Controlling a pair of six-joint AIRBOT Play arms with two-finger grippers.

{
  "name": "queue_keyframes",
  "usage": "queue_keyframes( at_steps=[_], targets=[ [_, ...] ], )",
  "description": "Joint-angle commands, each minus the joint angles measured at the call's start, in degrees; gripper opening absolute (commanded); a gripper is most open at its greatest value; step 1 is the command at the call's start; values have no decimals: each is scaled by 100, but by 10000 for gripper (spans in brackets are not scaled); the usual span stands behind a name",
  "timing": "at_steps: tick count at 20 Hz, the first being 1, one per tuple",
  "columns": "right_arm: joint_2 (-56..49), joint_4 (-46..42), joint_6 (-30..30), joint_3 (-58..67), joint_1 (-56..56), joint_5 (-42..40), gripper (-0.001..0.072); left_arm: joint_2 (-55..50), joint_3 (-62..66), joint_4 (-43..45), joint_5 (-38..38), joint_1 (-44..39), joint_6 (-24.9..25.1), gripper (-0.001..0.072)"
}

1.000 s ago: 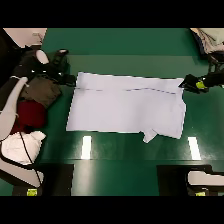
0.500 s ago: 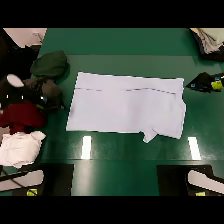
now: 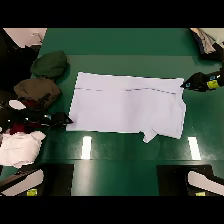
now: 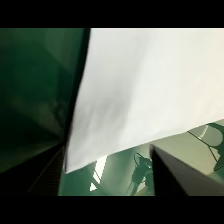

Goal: Fold the shirts.

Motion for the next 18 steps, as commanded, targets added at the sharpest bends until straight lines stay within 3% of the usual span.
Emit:
queue_keyframes(
  at_steps=[1,2,4,8,11,13,18],
  targets=[
    [4,-17,0,4,33,22,316,24,-168,-168,111,2,125,330],
    [4,-17,0,4,33,55,316,24,-168,-225,151,2,120,250],
    [7,-70,37,-15,9,280,316,24,-146,-404,151,2,205,21],
    [575,-229,267,-1163,-592,293,316,26,271,-442,-87,2,269,21],
    [1279,-1292,649,-2465,-1274,339,320,26,651,-446,-199,2,269,21],
    [1694,-1384,649,-3318,-1781,365,530,26,761,-455,-181,2,267,21],
    [2015,-796,645,-4771,-2251,-76,521,26,782,-459,-179,2,267,21]
  ],
)
